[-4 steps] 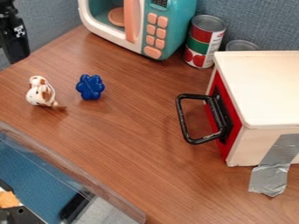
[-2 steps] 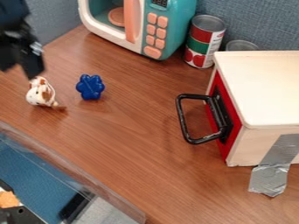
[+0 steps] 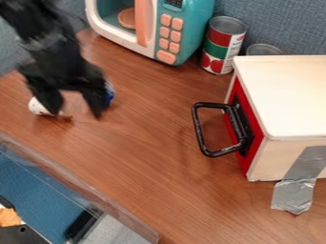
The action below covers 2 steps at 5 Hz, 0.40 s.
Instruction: Open the drawer
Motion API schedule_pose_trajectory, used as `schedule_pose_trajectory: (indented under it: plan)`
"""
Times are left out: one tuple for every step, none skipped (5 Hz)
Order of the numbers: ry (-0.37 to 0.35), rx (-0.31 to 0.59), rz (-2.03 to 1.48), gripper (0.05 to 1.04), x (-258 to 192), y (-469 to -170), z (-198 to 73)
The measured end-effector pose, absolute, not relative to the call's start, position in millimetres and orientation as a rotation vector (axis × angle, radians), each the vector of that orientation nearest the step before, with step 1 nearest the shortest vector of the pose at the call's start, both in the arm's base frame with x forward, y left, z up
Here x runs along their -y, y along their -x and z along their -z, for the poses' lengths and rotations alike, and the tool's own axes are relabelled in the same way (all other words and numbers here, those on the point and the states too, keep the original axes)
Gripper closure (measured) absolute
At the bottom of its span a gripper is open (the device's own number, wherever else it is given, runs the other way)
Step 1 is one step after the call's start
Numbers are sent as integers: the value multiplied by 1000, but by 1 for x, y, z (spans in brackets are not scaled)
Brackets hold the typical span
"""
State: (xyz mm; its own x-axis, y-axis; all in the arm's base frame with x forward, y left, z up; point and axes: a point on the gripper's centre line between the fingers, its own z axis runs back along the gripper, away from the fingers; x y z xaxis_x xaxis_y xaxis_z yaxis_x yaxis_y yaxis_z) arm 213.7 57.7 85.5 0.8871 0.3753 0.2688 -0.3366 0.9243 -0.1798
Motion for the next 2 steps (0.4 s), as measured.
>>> schedule_pose_trajectory:
  plan:
    - [163, 323, -394, 84, -33, -233, -75]
    - [230, 360, -415, 84, -9, -257, -71]
